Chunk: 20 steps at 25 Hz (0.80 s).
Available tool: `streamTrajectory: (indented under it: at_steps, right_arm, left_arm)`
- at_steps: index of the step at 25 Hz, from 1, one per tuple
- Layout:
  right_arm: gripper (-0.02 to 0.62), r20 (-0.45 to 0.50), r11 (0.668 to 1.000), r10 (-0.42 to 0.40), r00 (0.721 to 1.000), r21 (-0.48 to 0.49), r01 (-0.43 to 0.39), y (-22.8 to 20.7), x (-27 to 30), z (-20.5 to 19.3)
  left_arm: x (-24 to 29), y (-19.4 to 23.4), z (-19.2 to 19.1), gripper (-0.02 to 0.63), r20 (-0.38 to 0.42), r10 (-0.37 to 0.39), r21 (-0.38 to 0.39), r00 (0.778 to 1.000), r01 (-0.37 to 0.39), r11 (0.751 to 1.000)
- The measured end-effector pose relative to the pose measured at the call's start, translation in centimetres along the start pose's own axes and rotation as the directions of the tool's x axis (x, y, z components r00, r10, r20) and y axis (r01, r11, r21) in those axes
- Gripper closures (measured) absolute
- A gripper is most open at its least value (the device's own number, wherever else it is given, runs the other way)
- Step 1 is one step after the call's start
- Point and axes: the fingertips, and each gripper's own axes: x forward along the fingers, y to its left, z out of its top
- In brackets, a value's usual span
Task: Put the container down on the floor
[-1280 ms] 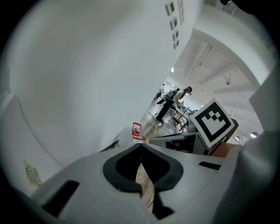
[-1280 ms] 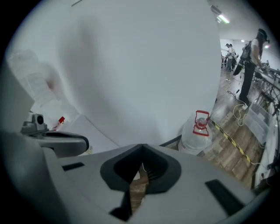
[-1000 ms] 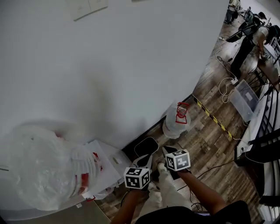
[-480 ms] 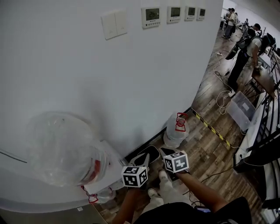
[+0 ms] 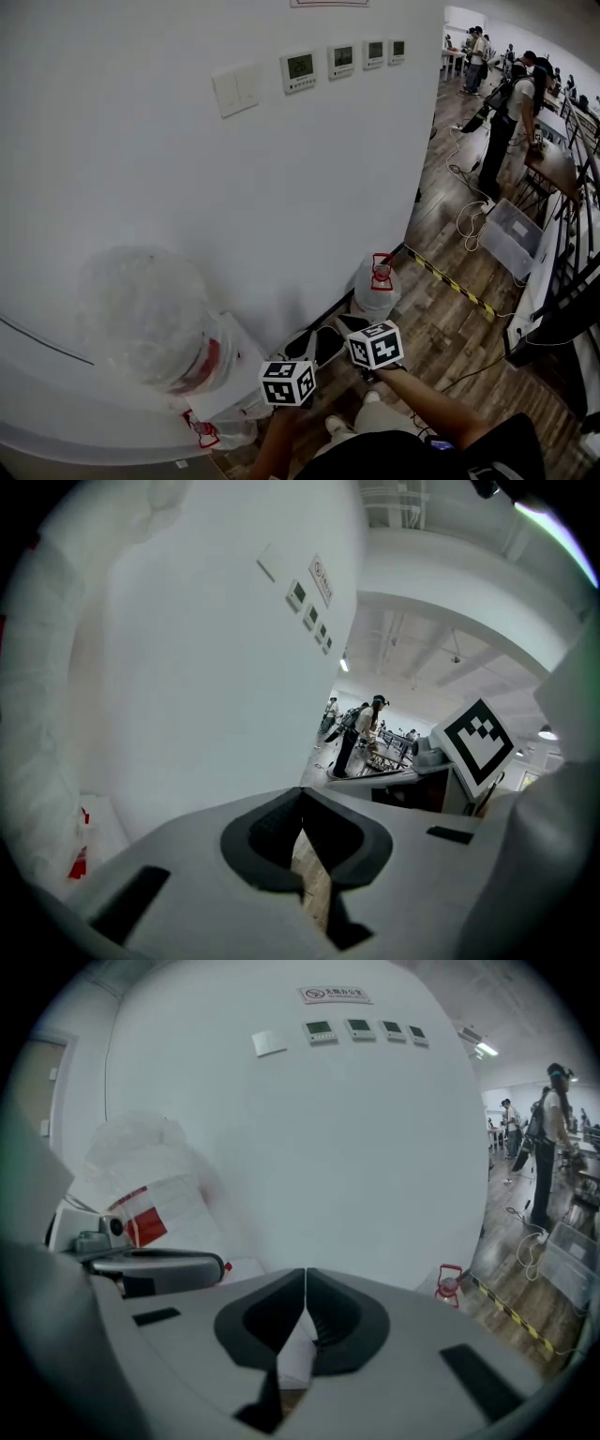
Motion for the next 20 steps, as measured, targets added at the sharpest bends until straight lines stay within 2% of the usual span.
streamTrajectory:
  at_steps: [10,20]
  right_arm:
    - [0.565,0.122,0.999,0.038,0.992,-0.024,-0.035,-0.4,-4.0,2.8]
    - [0.565,0.174,0.993,0.119,0.977,-0.04,-0.114,-1.6,-10.0,2.9]
  left_arm:
    - [-0.6,-3.9,2.7,0.591,0.058,-0.012,0.061,0.998,0.009,0.998]
    - [-1.4,-10.5,3.9,0.591,0.111,0.003,0.078,0.994,-0.012,0.997]
